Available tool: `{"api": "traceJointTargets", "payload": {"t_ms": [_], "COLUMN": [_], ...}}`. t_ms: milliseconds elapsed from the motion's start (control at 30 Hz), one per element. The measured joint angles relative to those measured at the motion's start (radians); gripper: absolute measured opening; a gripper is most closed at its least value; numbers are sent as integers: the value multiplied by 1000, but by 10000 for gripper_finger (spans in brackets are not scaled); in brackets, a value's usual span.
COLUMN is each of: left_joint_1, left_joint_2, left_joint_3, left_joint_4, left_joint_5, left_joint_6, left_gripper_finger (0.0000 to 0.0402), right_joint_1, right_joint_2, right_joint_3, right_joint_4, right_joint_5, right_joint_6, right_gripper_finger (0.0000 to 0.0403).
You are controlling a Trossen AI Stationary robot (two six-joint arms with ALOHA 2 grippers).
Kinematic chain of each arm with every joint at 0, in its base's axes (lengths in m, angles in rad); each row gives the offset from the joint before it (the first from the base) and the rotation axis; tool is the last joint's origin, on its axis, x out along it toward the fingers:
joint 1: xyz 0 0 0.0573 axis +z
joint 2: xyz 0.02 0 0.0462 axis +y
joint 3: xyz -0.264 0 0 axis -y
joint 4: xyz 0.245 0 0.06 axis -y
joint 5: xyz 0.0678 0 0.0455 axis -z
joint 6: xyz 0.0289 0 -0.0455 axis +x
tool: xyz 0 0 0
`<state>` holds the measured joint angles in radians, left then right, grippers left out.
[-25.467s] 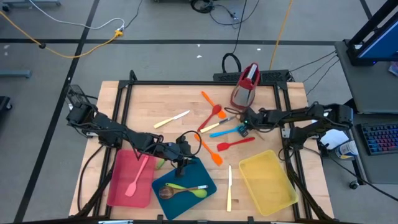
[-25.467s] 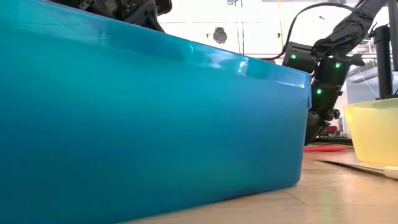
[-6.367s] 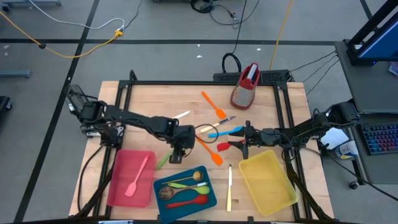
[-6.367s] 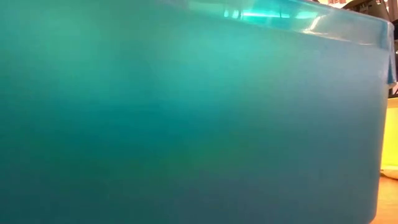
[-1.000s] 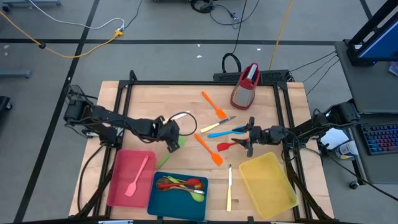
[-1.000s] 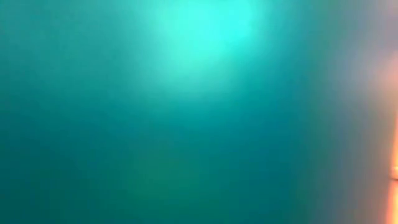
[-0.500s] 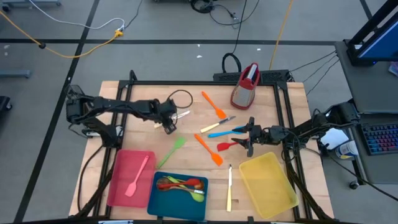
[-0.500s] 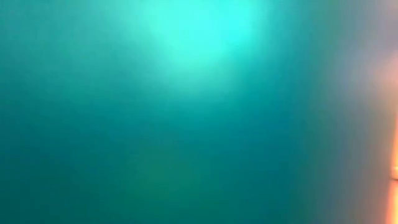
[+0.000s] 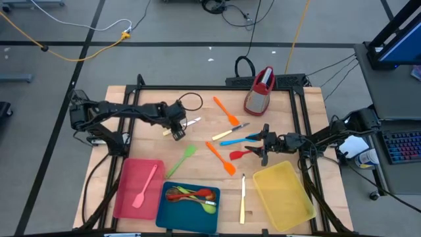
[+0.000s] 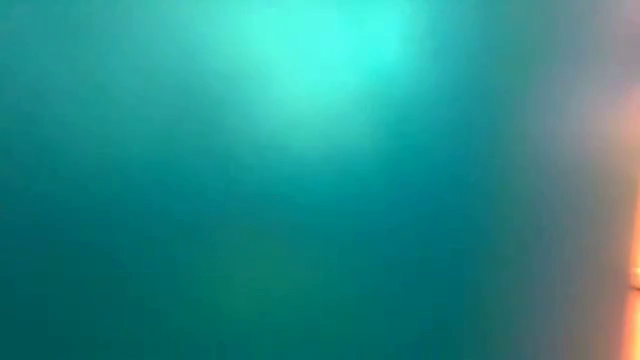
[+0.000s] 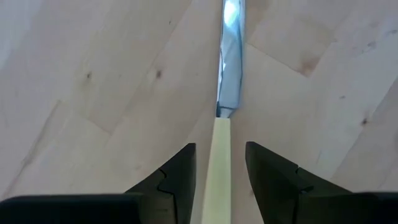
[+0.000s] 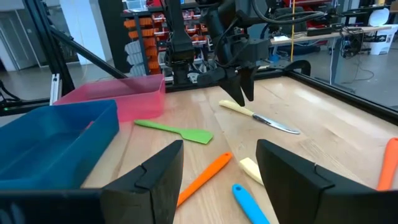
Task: Pick & Place Kitchen Items
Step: Put the yellow table knife into the yellow bin
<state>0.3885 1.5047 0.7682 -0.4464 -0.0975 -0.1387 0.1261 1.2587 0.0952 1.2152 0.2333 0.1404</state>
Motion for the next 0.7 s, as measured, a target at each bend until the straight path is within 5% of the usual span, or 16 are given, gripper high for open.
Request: {"api": "traceJointTargets", "payload": {"t_ms": [533,700], "left_joint_1": [0,-9], "left_joint_2": [-3,-3], "left_joint_3": [-161,-175], "left_joint_4": [181,213], "left_joint_5": [24,37], "left_joint_6": [-43,-72], "left_gripper_finger": [145,105], "right_joint_1": [0,0], "right_joint_2": [0,0], "right_joint_3": [0,0], "right_joint_4": [-1,-5], "right_joint_5": [0,0], "right_joint_6": [5,5], "right_gripper_finger": [196,196]}}
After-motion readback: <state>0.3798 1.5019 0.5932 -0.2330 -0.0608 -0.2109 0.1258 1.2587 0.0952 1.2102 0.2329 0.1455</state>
